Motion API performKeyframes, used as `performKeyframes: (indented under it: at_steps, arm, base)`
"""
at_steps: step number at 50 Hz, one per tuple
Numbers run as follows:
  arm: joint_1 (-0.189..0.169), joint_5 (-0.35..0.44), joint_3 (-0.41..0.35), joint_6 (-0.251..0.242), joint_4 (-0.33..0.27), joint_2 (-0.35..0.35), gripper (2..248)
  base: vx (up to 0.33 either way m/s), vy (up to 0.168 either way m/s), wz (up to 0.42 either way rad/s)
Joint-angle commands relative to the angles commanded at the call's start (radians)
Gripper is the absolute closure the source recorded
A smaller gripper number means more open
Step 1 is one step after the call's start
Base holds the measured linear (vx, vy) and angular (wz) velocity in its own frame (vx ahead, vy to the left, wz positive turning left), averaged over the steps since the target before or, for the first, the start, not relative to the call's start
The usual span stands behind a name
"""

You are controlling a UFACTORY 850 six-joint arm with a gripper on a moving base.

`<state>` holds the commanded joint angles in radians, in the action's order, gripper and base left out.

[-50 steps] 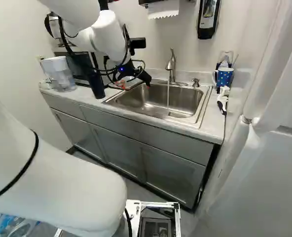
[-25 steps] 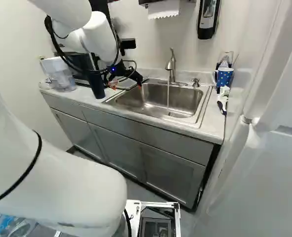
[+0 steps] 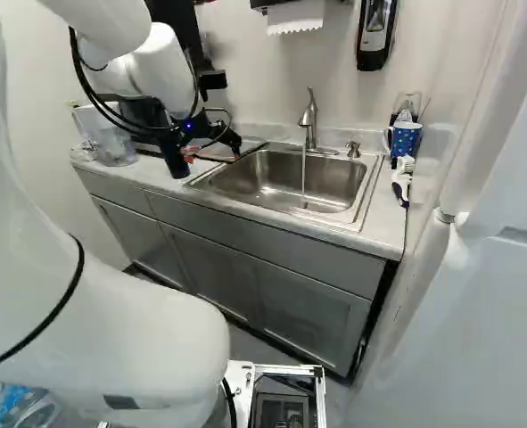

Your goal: Rinse the cup and place it in the tray

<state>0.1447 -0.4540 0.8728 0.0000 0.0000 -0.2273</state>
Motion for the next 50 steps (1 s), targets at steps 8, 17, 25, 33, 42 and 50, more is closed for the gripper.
performKeyframes:
  at_steps: [8, 17, 25, 33, 42, 50]
  arm:
    - [0.031, 0.000, 0.007, 0.000, 0.000, 0.008, 3]
    - [0.065, 0.000, 0.016, 0.000, 0.000, 0.018, 3]
    - [0.094, 0.000, 0.031, 0.000, 0.000, 0.035, 3]
    - [0.122, 0.000, 0.051, 0.000, 0.000, 0.057, 3]
    - [0.152, 0.000, 0.075, 0.000, 0.000, 0.083, 3]
    - [0.178, 0.000, 0.096, 0.000, 0.000, 0.106, 3]
  base:
    - [0.000, 0.000, 0.000]
    - [0.000, 0.000, 0.000]
    - [0.000, 0.000, 0.000]
    - [0.000, 0.000, 0.000]
    - [0.000, 0.000, 0.000]
    - [0.000, 0.000, 0.000]
